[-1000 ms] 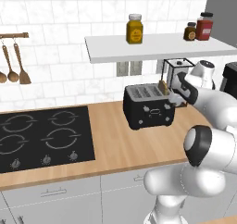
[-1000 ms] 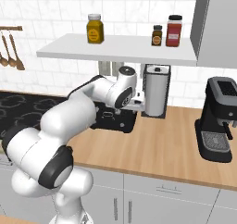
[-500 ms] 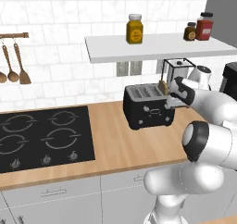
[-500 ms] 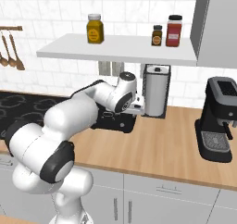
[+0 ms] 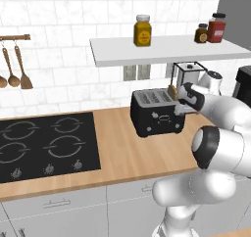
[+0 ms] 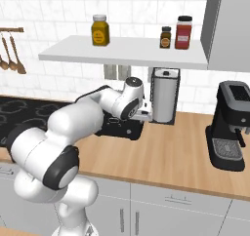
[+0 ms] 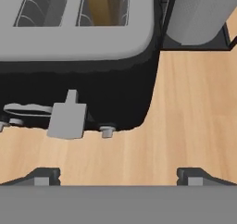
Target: Start the toaster. Once the lever pops up, take the bread to the plate on the dining counter.
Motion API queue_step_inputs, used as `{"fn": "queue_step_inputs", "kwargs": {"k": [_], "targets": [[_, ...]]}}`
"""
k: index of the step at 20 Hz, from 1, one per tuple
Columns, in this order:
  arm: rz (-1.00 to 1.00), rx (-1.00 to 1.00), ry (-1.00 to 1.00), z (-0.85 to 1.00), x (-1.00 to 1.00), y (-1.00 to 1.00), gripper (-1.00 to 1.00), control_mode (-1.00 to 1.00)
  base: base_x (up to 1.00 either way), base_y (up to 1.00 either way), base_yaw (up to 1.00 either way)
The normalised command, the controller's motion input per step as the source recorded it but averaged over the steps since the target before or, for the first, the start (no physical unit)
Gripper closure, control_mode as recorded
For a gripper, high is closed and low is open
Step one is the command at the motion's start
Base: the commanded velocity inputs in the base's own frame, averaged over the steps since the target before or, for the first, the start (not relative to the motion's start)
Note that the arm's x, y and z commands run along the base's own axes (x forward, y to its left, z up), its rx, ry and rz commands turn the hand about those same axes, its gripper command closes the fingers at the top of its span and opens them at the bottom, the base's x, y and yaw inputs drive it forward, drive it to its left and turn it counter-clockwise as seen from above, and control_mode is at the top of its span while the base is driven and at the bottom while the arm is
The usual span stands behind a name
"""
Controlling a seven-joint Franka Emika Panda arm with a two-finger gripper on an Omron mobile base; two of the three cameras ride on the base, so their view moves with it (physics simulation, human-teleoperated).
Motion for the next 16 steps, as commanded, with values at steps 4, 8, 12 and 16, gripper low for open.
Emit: {"fn": "queue_step_inputs", "kwargs": {"k": [4,8,12,16], "targets": [[0.0,0.0,0.0,0.0,0.35,0.0,-1.0,-1.0,0.0,0.0,0.0],[0.0,0.0,0.0,0.0,0.19,0.0,-1.0,-1.0,0.0,0.0,0.0],[0.0,0.0,0.0,-0.09,0.04,0.0,-1.0,-1.0,0.0,0.0,0.0],[0.0,0.0,0.0,-0.13,0.0,0.0,-1.0,-1.0,0.0,0.0,0.0]]}}
